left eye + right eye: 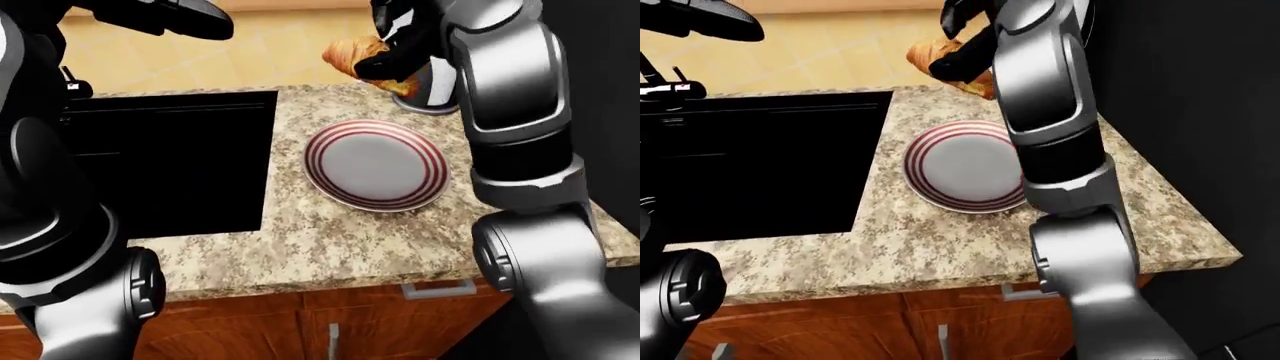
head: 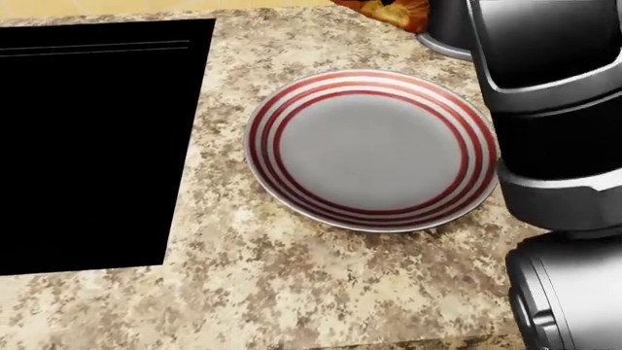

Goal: Place the pastries on the plates.

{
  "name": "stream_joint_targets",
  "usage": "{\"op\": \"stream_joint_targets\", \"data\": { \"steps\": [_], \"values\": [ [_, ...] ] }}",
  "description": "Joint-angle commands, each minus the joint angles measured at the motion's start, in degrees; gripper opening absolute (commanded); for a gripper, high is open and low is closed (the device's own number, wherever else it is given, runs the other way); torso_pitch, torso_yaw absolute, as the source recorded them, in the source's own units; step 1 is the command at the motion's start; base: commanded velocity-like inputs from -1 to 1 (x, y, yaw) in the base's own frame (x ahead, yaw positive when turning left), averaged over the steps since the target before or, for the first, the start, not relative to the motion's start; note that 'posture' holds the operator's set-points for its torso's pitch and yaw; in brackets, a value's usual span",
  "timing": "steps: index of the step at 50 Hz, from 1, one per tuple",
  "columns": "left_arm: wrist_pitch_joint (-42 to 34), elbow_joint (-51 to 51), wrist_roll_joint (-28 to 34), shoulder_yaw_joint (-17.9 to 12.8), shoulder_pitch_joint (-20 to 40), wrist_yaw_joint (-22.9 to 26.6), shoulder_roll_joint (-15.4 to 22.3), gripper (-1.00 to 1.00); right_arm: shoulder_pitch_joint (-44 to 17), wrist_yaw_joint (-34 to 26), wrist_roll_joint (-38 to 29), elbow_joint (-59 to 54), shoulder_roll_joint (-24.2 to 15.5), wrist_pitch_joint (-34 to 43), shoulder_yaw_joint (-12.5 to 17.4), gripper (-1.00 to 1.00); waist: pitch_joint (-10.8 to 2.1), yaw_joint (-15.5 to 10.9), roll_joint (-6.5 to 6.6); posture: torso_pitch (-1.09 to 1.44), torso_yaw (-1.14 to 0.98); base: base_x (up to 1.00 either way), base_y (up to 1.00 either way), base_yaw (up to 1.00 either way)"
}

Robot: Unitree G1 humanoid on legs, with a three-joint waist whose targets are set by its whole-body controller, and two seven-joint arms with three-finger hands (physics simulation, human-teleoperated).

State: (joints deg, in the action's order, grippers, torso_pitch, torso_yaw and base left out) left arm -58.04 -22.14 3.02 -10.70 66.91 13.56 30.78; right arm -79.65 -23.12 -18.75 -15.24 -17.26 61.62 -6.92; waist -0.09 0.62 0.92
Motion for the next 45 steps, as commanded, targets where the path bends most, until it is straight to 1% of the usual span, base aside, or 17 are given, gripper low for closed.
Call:
{"op": "stream_joint_targets", "data": {
  "steps": [1,4,7,10,12,14,18,24,28,32,45],
  "values": [
    [1.2,-0.5,0.3,-0.5,1.3,-0.3,0.4,1.0,-3.0,-2.8,-5.5,-1.8,0.6,-6.0,2.5,-1.0,-1.52,0.1,0.31,-0.14,0.0,0.0,0.0,0.0],
    [1.4,-0.7,0.4,-0.6,0.8,-0.3,0.5,1.0,-2.3,-4.2,-8.7,-6.9,2.2,-10.1,4.4,-1.0,-1.6,0.1,0.54,-0.14,0.0,0.0,0.0,0.0],
    [1.6,-0.4,0.5,-0.5,0.8,-0.1,0.5,1.0,-1.2,-4.9,-11.1,-9.6,3.3,-13.1,5.4,-1.0,-1.76,0.0,0.59,-0.14,0.0,0.0,0.0,0.0],
    [1.6,-0.4,0.6,-0.4,0.8,0.0,0.5,1.0,-0.4,-5.1,-12.7,-12.1,4.2,-14.9,6.1,-1.0,-2.02,0.0,0.59,-0.14,0.0,0.0,0.0,0.0],
    [1.6,-0.2,0.8,-0.3,1.0,0.1,0.4,1.0,0.2,-5.3,-14.2,-13.8,4.2,-16.1,5.8,-1.0,-2.15,0.0,0.61,-0.14,0.0,0.0,0.0,0.0],
    [1.5,-0.1,0.9,-0.2,1.2,0.4,0.5,1.0,0.7,-5.2,-14.7,-14.7,4.6,-16.7,6.6,-1.0,-2.23,-0.1,0.62,-0.14,0.0,0.0,0.0,0.0],
    [2.0,0.7,1.4,0.2,1.4,0.7,0.4,1.0,2.0,-5.7,-16.4,-15.9,4.8,-18.1,6.4,-1.0,-2.36,-0.2,0.59,-0.14,0.0,0.0,0.0,0.0],
    [1.5,0.1,1.9,0.0,1.3,1.3,0.2,1.0,4.0,-10.3,-21.1,-14.6,4.5,-19.0,4.8,-1.0,-2.53,-0.2,0.53,-0.14,0.0,0.0,0.0,0.0],
    [1.9,0.2,2.3,0.0,1.1,1.4,0.0,1.0,5.3,-12.1,-23.3,-14.2,5.5,-20.0,4.9,-1.0,-2.57,-0.2,0.56,-0.14,0.0,0.0,0.0,0.0],
    [1.7,-0.3,2.4,-0.1,0.6,1.7,0.0,1.0,5.6,-12.8,-24.7,-14.1,6.2,-20.2,5.5,-1.0,-2.71,-0.2,0.59,-0.14,0.0,0.0,0.0,0.0],
    [2.1,0.0,3.0,0.2,0.6,1.6,-0.6,1.0,8.1,-16.5,-26.9,-10.3,7.4,-19.4,5.6,-1.0,-2.86,-0.3,0.51,-0.14,0.0,0.0,0.0,0.0]
  ]
}}
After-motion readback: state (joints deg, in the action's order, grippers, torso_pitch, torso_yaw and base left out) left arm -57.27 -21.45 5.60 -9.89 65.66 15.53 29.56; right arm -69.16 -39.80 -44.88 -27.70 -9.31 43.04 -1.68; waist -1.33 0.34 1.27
